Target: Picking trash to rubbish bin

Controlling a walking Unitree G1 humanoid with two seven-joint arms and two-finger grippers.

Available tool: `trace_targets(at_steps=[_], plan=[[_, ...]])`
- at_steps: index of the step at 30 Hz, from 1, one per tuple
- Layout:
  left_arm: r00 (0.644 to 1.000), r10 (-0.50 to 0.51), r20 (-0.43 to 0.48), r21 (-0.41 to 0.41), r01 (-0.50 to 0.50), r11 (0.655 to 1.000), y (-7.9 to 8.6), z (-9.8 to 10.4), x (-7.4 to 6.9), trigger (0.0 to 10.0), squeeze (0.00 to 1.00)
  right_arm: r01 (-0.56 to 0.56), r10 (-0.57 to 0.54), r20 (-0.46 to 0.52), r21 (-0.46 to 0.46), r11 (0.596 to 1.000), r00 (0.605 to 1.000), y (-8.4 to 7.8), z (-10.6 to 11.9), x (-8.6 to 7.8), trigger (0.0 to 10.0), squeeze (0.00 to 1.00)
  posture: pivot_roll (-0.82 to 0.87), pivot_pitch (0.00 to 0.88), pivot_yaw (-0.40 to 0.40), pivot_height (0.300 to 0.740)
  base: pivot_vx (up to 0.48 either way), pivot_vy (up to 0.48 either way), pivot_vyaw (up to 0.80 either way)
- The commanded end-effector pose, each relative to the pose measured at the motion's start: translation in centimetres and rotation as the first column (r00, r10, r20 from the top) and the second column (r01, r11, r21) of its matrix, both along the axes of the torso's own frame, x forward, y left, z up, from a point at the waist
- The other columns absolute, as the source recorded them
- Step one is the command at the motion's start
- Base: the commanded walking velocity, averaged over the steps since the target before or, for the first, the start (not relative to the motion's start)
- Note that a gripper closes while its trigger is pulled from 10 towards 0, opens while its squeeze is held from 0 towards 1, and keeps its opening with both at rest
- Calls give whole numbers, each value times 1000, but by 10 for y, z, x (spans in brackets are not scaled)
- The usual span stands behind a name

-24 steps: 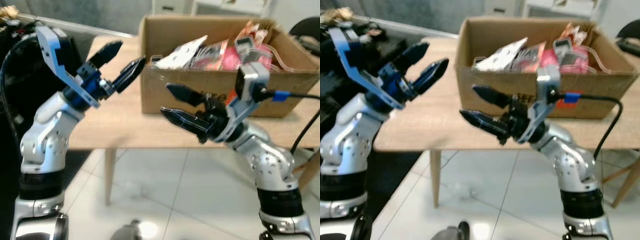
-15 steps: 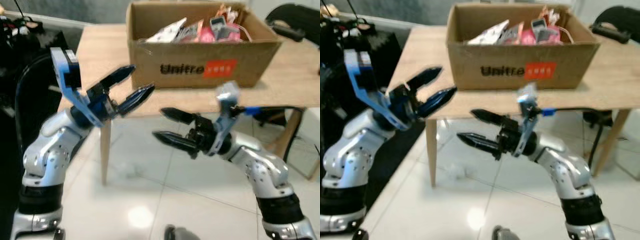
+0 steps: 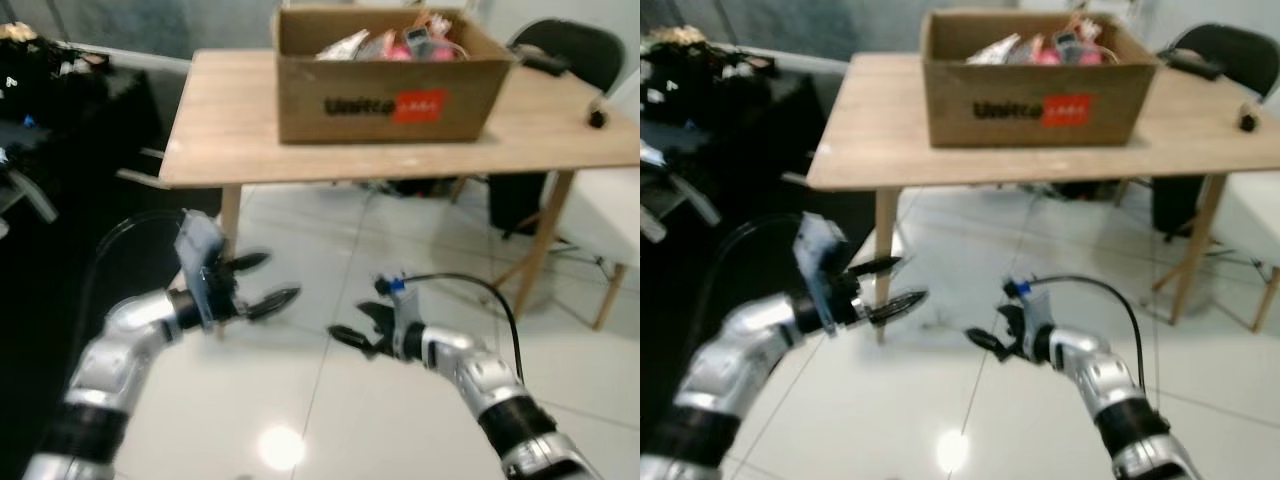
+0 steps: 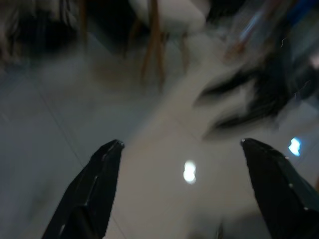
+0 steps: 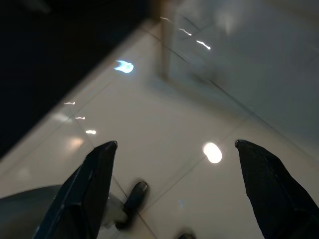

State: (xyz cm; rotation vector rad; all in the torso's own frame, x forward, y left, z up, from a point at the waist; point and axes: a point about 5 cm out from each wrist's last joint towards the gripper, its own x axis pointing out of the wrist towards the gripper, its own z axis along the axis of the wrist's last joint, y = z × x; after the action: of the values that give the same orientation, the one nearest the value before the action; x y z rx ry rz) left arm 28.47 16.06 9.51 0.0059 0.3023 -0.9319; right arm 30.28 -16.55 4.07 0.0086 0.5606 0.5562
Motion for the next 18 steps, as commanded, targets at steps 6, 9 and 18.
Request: trace_targets(at_steps=[6, 9, 18], plan=[[903, 357, -238, 363, -259, 895, 33, -103, -28, 10000, 0, 433, -447, -248, -111, 894, 860, -52, -74, -59, 10000, 0, 4, 88, 16, 740, 0, 0, 0], [870, 426, -249, 406, -306, 861, 38, -114, -34, 10000, 0, 485, -505, -282, -143, 863, 816, -60, -84, -72, 10000, 0, 4, 88, 16, 740, 0, 0, 0], [481, 809, -338, 774, -347, 530, 74, -191, -153, 10000, 0, 595, -765, -471, -485, 641, 440, -84, -141, -194, 10000, 0, 11, 95, 23, 740, 0, 0, -226]])
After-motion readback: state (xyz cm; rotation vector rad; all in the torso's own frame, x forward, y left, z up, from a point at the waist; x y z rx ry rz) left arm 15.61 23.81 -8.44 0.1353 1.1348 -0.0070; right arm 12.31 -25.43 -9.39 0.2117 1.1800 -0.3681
